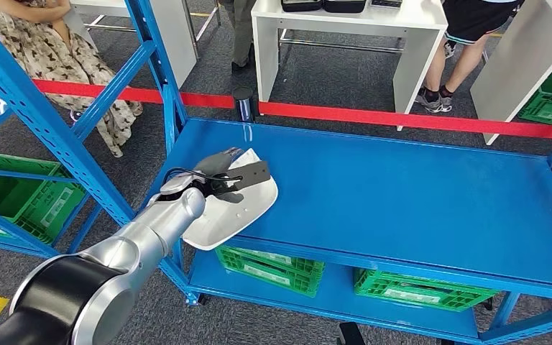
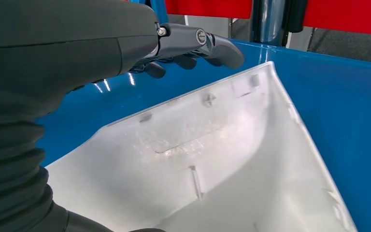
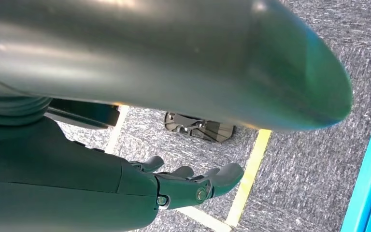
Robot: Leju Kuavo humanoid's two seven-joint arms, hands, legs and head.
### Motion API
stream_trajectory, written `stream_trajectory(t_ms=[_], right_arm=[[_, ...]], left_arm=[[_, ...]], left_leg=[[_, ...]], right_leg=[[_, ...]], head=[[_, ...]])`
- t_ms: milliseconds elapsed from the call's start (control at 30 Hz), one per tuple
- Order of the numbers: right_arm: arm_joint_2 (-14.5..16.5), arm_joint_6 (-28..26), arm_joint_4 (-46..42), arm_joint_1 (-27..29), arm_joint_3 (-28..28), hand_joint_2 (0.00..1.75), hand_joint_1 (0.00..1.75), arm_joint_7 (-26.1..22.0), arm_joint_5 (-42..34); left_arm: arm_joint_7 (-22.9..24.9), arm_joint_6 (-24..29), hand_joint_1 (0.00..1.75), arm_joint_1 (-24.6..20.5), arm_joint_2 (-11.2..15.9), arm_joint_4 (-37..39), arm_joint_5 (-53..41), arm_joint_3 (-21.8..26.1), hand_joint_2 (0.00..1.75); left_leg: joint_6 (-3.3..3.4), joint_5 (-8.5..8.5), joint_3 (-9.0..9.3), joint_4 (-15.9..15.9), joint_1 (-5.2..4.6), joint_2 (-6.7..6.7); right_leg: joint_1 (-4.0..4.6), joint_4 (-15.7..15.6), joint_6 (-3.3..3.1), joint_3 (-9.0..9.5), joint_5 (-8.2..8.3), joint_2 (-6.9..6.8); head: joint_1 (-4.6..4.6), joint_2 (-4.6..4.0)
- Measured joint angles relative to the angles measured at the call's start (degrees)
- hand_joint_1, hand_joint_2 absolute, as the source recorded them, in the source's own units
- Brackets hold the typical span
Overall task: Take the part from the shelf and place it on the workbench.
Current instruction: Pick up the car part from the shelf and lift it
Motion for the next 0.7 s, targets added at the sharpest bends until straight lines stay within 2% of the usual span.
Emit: stream_trajectory(t_ms=[100,133,233,267,700], right_arm=[[0.0,-0.01,0.01,0.01,0.0,0.0,0.0,-0.01,0.01],[0.0,-0.01,0.01,0.01,0.0,0.0,0.0,-0.01,0.01],[0.0,-0.01,0.0,0.01,0.0,0.0,0.0,-0.01,0.13],[0.0,-0.01,0.0,0.01,0.0,0.0,0.0,-0.01,0.17],[-0.01,-0.01,0.0,0.0,0.0,0.0,0.0,-0.01,0.35]], left_arm=[[-0.04,-0.02,0.0,0.0,-0.15,0.0,0.08,0.01,1.75],[-0.08,-0.04,0.33,0.0,-0.16,0.0,0.13,0.01,1.75],[-0.19,-0.09,1.64,0.01,-0.16,0.01,0.26,0.05,1.75],[-0.19,-0.09,1.75,0.01,-0.15,0.02,0.31,0.08,1.75],[-0.31,-0.26,1.75,0.06,-0.09,0.02,0.86,1.0,1.75]], left_leg=[[0.0,0.0,0.0,0.0,0.0,0.0],[0.0,0.0,0.0,0.0,0.0,0.0],[0.0,0.0,0.0,0.0,0.0,0.0],[0.0,0.0,0.0,0.0,0.0,0.0],[0.0,0.0,-0.01,0.0,0.0,-0.01]], right_leg=[[0.0,0.0,0.0,0.0,0.0,0.0],[0.0,0.0,0.0,0.0,0.0,0.0],[0.0,0.0,0.0,0.0,0.0,0.0],[0.0,0.0,0.0,0.01,0.0,0.0],[0.0,0.0,0.0,0.01,0.0,0.0]], head=[[0.0,0.0],[0.0,0.0],[0.0,0.0],[0.0,0.0],[0.0,0.0]])
